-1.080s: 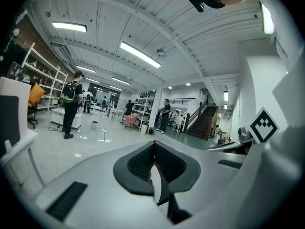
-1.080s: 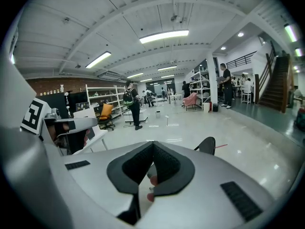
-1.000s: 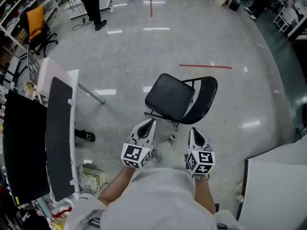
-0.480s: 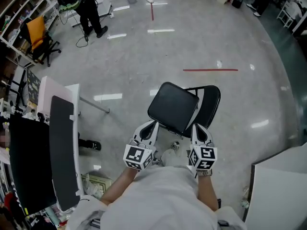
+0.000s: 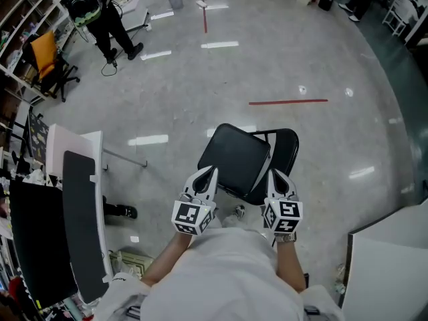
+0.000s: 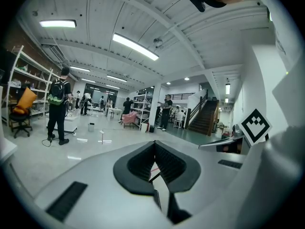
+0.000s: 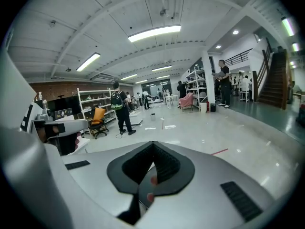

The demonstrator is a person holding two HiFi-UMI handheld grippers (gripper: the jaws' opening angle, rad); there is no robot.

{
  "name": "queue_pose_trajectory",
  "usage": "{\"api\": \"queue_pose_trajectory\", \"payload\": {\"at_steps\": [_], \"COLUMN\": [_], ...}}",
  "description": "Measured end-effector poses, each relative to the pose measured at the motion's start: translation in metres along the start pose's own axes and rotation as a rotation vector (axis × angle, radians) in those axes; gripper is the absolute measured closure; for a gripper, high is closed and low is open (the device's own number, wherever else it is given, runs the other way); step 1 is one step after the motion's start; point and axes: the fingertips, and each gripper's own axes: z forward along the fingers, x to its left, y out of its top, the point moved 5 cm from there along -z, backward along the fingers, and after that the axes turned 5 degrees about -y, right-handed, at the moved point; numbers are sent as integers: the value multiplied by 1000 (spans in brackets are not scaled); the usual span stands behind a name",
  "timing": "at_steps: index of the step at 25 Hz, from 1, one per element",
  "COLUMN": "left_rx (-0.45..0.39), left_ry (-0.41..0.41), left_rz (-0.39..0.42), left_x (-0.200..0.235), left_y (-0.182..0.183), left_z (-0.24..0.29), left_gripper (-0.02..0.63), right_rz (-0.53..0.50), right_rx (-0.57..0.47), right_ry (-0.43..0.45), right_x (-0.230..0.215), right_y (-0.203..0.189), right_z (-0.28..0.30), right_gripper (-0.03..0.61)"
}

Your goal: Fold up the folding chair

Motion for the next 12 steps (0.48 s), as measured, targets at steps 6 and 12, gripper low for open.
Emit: {"api": "queue_pose_trajectory", "payload": {"at_steps": [6, 12], "left_rx": [33, 91], "left_ry": [-88, -199], "left_rz": [6, 3], "left_x": [-7, -10], "left_y": [1, -14], "left_z": [36, 65], "left_gripper": [602, 603], "right_rz": [35, 118], "right_rx": [18, 95], "right_ry": [-71, -185], "right_x": [-22, -45], "right_y": [-1, -30], "right_z": [6, 2], "right_gripper": [572, 574]}}
